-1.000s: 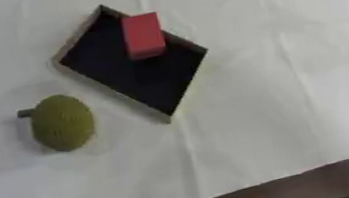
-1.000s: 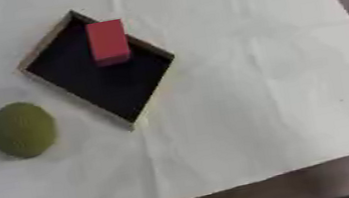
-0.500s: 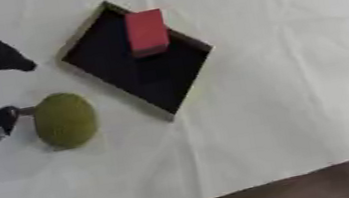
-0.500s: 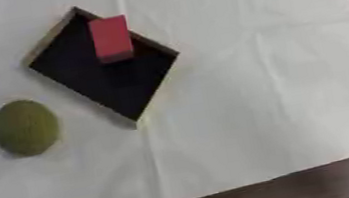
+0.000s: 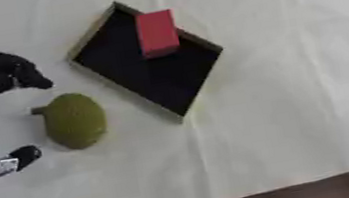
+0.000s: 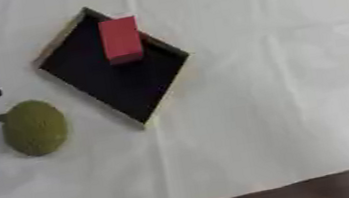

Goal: Pick up objects on the table and place them in the box.

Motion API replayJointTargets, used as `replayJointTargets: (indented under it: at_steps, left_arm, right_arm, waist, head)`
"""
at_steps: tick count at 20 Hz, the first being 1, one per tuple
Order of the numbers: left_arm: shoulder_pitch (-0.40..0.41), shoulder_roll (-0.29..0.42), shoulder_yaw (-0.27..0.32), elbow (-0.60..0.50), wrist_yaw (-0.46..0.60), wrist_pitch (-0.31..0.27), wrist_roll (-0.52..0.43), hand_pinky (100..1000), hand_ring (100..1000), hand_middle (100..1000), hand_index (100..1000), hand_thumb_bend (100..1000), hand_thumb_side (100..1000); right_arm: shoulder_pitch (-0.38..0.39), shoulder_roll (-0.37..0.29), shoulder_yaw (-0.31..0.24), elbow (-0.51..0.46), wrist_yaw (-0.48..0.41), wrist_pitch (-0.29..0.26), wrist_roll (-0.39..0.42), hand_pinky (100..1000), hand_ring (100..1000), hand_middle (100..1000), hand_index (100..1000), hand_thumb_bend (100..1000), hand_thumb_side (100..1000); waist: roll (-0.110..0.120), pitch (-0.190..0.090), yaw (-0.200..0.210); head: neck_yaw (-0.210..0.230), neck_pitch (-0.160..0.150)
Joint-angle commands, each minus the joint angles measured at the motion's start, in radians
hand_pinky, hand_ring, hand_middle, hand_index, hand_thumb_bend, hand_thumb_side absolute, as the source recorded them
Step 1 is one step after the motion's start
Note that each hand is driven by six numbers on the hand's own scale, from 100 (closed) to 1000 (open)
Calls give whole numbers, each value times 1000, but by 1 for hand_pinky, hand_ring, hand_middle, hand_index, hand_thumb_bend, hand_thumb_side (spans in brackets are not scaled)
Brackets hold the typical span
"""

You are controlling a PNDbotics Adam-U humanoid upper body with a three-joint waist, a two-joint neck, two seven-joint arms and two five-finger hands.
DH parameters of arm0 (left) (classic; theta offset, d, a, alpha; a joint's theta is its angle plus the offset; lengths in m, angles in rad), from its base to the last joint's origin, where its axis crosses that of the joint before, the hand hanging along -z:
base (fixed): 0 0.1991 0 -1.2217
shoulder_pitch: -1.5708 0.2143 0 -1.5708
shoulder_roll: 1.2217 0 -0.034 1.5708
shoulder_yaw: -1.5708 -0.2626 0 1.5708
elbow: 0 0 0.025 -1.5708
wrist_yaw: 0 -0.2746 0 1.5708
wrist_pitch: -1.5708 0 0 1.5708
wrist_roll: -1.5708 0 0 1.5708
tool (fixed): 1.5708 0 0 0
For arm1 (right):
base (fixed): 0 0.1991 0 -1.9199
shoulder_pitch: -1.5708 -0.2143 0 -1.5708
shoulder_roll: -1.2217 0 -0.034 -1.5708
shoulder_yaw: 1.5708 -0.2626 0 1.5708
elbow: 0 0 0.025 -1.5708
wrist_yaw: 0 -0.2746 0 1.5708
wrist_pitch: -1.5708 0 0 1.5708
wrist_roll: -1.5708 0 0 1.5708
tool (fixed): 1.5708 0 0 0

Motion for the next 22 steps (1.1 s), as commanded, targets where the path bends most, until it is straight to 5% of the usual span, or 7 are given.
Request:
replayJointTargets:
  at_steps: [1,14,15,22]
  left_arm:
    - [-22,14,-31,-14,-14,66,25,870,873,722,853,486,664]
    - [-73,-64,-95,-14,-46,202,-41,859,867,710,836,397,599]
    - [-73,-66,-95,-13,-47,204,-42,830,846,690,827,298,504]
    - [-92,-110,-126,28,-144,227,-114,817,790,693,827,294,312]
  right_arm:
    - [-3,-17,-14,-18,4,10,9,1000,1000,668,765,100,441]
    - [3,2,-16,-23,5,28,34,1000,1000,663,764,100,470]
    - [3,3,-17,-23,5,28,34,1000,1000,660,762,100,470]
    - [9,19,-20,-27,1,38,43,1000,1000,655,758,100,470]
  waist:
    - [6,-19,-2]
    - [12,-18,-10]
    - [12,-18,-11]
    - [13,-14,-21]
  head:
    - [7,-11]
    - [14,-13]
    - [16,-13]
    - [23,-15]
